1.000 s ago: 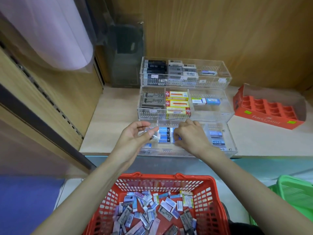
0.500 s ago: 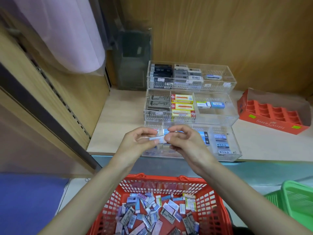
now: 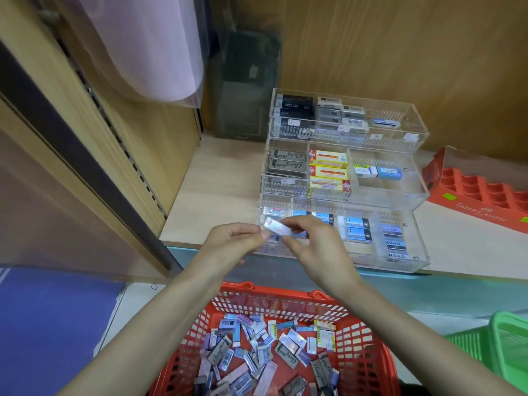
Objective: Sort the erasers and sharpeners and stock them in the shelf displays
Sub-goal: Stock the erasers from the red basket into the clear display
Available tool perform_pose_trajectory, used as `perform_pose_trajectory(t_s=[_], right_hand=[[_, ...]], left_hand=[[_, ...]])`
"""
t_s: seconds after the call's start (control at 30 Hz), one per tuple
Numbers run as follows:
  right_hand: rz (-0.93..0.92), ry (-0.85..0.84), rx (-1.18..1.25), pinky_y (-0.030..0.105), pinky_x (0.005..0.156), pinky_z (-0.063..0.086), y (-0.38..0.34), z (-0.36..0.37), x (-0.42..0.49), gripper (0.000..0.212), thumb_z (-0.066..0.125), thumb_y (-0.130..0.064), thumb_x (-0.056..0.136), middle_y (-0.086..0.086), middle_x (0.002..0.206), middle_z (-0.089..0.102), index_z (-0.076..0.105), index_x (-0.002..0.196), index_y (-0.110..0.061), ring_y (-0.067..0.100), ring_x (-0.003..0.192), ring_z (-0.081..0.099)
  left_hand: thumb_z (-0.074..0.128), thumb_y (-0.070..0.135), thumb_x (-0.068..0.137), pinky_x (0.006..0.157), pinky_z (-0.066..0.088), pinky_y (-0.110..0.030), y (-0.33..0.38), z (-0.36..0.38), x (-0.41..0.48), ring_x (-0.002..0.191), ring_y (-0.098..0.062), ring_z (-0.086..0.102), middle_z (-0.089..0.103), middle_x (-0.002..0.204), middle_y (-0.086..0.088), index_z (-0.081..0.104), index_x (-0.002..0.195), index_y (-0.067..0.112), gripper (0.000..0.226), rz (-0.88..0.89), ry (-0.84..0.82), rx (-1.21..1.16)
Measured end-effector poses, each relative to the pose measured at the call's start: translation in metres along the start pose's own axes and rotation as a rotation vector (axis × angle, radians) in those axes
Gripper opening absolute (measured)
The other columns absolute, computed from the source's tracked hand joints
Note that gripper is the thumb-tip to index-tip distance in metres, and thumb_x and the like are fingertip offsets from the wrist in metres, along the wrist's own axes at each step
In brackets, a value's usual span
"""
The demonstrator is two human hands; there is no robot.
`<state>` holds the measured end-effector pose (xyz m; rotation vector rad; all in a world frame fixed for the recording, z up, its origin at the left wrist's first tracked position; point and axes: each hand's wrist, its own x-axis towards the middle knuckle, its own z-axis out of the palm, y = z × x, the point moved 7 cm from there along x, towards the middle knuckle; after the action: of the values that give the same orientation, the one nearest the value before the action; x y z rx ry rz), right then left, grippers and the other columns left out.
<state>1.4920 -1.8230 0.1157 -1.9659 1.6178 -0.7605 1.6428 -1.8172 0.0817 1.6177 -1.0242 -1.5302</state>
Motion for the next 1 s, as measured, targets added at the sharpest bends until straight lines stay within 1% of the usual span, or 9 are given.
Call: perform_pose_trajectory(t_s=[0.1,0.2,0.27,0.43,0.53,0.6,0.7,0.9,1.0], right_hand=[[-0.052,-0.030,-0.286,0.032,0.089,0.038,0.005,0.005,0.021,0.024,0.059,-0.018,0.089,0.009,0.107,0.068,0.066,0.110,-0.008,0.027,0.106,0.054],[-0.143,-0.123,-0.576,0.033,0.086,0.037,0.003,0.021,0.037,0.022,0.057,-0.020,0.089,0.008,0.102,0.069,0.067,0.105,-0.009,0.025,0.105,0.046],[-0.154,-0.178,-0.675,0.034,0.084,0.034,0.002,0.029,0.043,0.022,0.057,-0.024,0.089,0.004,0.103,0.068,0.068,0.106,-0.014,0.025,0.106,0.043],[-0.088,-0.229,-0.758,0.032,0.078,0.025,0.002,0.036,0.049,0.021,0.054,-0.024,0.090,0.001,0.109,0.064,0.068,0.104,-0.020,0.027,0.108,0.040],[-0.055,-0.213,-0.844,0.033,0.083,0.029,0.001,0.037,0.048,0.018,0.054,-0.020,0.088,0.005,0.103,0.067,0.065,0.103,-0.018,0.028,0.109,0.044],[-0.048,-0.223,-0.890,0.034,0.087,0.032,-0.002,0.039,0.049,0.016,0.054,-0.016,0.088,0.008,0.102,0.066,0.062,0.103,-0.016,0.028,0.110,0.046],[-0.017,-0.234,-0.880,0.034,0.090,0.034,-0.006,0.042,0.053,0.017,0.056,-0.015,0.088,0.010,0.106,0.065,0.061,0.105,-0.015,0.029,0.112,0.047],[-0.028,-0.188,-0.837,0.033,0.081,0.031,0.000,0.038,0.043,0.022,0.051,-0.009,0.087,0.012,0.094,0.066,0.064,0.106,-0.013,0.029,0.106,0.045],[-0.076,-0.229,-0.906,0.031,0.077,0.031,-0.008,0.042,0.042,0.024,0.049,-0.002,0.085,0.012,0.098,0.066,0.060,0.105,-0.009,0.028,0.108,0.046]], left_hand=[[0.072,0.022,0.082,0.057,0.039,-0.015,0.007,-0.024,0.004,0.081,-0.011,0.060,0.065,0.090,0.002,0.063,0.101,0.015,0.022,0.070,0.137,0.104],[0.069,0.015,0.084,0.049,0.038,-0.004,0.011,-0.031,0.005,0.070,-0.007,0.059,0.064,0.083,-0.002,0.065,0.095,0.012,0.012,0.086,0.126,0.091],[0.068,0.017,0.084,0.047,0.037,-0.002,0.012,-0.030,0.004,0.071,-0.007,0.060,0.067,0.086,-0.004,0.066,0.093,0.013,0.010,0.088,0.115,0.104],[0.068,0.017,0.084,0.051,0.040,-0.006,0.012,-0.019,0.003,0.078,-0.014,0.064,0.070,0.098,-0.011,0.066,0.096,0.011,0.013,0.090,0.081,0.102],[0.068,0.020,0.084,0.059,0.039,-0.018,0.010,-0.013,0.002,0.087,-0.017,0.066,0.070,0.094,-0.008,0.066,0.092,0.016,0.009,0.089,0.054,0.141],[0.068,0.020,0.084,0.061,0.038,-0.020,0.009,-0.012,0.001,0.086,-0.017,0.065,0.070,0.093,-0.006,0.066,0.092,0.017,0.008,0.082,0.041,0.155],[0.068,0.018,0.084,0.061,0.037,-0.020,0.010,-0.015,0.000,0.084,-0.015,0.063,0.069,0.091,-0.005,0.064,0.087,0.020,0.005,0.089,0.044,0.160],[0.068,0.016,0.084,0.062,0.039,-0.019,0.014,-0.020,-0.002,0.080,-0.012,0.061,0.068,0.090,-0.004,0.065,0.087,0.019,0.005,0.120,0.044,0.168],[0.067,0.014,0.084,0.057,0.040,-0.012,0.017,-0.021,-0.005,0.075,-0.010,0.060,0.068,0.087,-0.004,0.066,0.089,0.017,0.006,0.142,0.036,0.164]])
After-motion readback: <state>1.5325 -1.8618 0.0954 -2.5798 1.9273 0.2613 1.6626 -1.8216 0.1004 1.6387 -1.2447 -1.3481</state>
